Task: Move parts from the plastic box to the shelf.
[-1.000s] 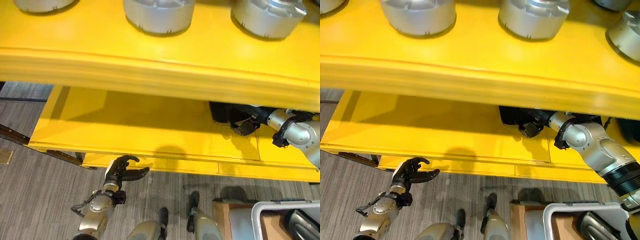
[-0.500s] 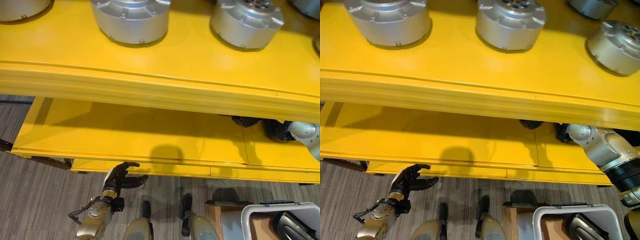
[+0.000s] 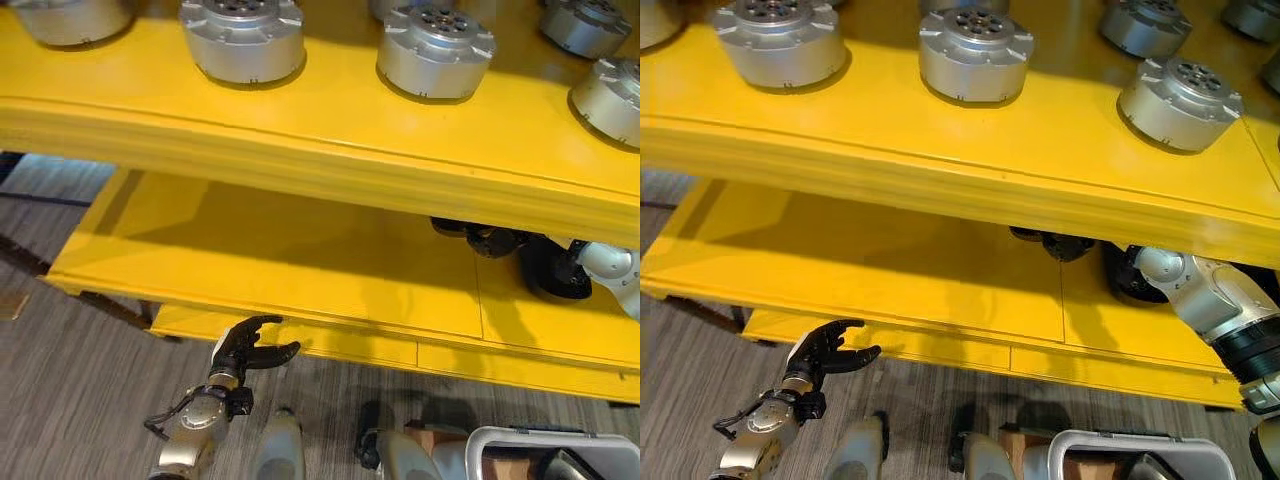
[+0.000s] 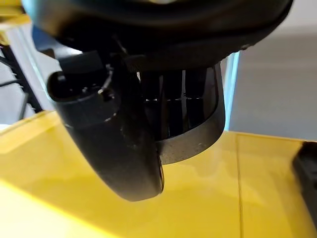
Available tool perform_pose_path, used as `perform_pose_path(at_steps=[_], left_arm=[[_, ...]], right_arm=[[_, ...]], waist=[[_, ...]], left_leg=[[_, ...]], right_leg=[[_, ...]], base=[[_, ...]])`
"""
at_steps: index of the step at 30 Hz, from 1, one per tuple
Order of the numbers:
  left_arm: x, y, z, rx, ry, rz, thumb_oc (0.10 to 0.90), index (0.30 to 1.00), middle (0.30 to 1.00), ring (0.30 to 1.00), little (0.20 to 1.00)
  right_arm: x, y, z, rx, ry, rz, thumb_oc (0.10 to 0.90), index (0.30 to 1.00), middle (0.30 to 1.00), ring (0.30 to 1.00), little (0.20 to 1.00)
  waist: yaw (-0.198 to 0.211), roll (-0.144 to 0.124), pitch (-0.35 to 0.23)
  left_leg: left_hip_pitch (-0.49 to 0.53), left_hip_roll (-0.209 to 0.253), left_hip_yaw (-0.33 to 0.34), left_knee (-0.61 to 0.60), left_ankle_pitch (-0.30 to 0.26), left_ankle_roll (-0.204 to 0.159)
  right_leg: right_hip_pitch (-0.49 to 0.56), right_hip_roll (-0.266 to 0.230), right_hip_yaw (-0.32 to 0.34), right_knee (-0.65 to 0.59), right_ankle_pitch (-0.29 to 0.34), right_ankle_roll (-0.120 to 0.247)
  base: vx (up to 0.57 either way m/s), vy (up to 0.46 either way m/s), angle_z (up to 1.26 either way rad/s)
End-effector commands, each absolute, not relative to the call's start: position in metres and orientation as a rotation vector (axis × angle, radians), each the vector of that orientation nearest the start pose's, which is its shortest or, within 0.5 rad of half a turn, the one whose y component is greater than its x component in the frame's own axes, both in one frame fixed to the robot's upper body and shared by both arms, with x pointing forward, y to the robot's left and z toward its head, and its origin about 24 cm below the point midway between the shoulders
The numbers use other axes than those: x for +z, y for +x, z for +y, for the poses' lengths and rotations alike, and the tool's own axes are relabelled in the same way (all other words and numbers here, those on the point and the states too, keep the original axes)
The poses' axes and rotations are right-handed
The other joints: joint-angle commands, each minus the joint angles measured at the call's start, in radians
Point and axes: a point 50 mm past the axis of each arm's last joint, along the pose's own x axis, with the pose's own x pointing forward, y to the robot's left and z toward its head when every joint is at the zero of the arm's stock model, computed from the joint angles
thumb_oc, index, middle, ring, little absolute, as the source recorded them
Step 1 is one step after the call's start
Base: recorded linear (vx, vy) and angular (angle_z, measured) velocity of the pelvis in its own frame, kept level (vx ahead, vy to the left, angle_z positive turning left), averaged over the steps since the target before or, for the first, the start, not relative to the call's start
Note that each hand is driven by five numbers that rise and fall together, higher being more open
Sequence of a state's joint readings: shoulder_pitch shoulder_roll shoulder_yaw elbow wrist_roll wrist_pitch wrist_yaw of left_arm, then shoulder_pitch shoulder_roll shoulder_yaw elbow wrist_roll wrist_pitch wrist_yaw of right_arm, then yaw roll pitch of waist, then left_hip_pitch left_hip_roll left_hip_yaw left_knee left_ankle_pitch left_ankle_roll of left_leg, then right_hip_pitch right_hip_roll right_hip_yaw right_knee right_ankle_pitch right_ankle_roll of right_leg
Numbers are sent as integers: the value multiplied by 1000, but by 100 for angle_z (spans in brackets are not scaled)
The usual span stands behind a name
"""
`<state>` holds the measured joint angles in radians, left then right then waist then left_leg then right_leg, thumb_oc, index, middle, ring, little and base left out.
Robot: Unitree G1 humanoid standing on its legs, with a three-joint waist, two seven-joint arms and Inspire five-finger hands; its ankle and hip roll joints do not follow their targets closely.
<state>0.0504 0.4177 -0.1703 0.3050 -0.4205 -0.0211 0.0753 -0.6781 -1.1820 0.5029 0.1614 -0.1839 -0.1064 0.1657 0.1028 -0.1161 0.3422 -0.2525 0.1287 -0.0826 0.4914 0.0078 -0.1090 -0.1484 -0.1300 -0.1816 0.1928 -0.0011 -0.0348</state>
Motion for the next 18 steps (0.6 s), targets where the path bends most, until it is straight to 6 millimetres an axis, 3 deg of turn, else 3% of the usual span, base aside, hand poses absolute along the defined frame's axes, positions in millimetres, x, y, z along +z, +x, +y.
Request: perform_pose_path(at_steps=[1, 2, 3, 5, 6, 13, 18], left_arm=[[32, 252, 210, -38, 45, 41, 900, 1000, 1000, 1000, 1000], [34, 253, 211, -37, 53, 33, 900, 1000, 1000, 1000, 1000], [36, 253, 212, -36, 49, 26, 900, 1000, 1000, 1000, 1000], [35, 253, 210, -41, 43, 25, 900, 1000, 1000, 1000, 1000], [36, 255, 207, -58, 43, 27, 900, 1000, 1000, 1000, 1000], [36, 258, 207, -71, 74, 28, 900, 1000, 1000, 1000, 1000], [39, 262, 207, -68, 88, 17, 900, 1000, 1000, 1000, 1000]], right_arm=[[282, 318, -259, 51, -1462, -423, 400, 300, 300, 300, 300], [283, 318, -259, 49, -1468, -427, 400, 300, 300, 300, 300], [281, 318, -258, 58, -1484, -419, 400, 300, 300, 300, 300], [277, 318, -260, 59, -1472, -412, 400, 300, 300, 300, 300], [271, 315, -266, 51, -1461, -387, 400, 300, 300, 300, 300], [264, 313, -272, 29, -1429, -370, 400, 300, 300, 300, 300], [260, 314, -272, 33, -1433, -357, 400, 300, 300, 300, 300]], waist=[[-45, -13, -142], [-42, 0, -148], [-50, 12, -164], [-58, 22, -172], [-60, 24, -176], [-63, 7, -190], [-68, -5, -192]], left_leg=[[90, 146, -6, -266, 92, -25], [96, 160, -38, -319, 119, -36], [125, 162, -12, -312, 49, -39], [141, 162, 24, -337, 28, -38], [149, 135, 54, -310, -12, -39], [164, 78, 103, -284, -87, -19], [157, 64, 118, -263, -111, -8]], right_leg=[[112, -14, 6, -47, -86, 108], [103, -16, 22, -28, -93, 116], [99, -36, 29, -11, -102, 124], [103, -48, 29, -9, -99, 130], [127, -82, 23, -21, -80, 144], [147, -148, 49, -76, -23, 194], [131, -165, 70, -76, -10, 208]], base=[[134, 200, 32], [142, 247, 40], [148, 275, 35], [118, 224, -18], [115, 218, -37], [62, 186, -12], [5, 117, -8]])
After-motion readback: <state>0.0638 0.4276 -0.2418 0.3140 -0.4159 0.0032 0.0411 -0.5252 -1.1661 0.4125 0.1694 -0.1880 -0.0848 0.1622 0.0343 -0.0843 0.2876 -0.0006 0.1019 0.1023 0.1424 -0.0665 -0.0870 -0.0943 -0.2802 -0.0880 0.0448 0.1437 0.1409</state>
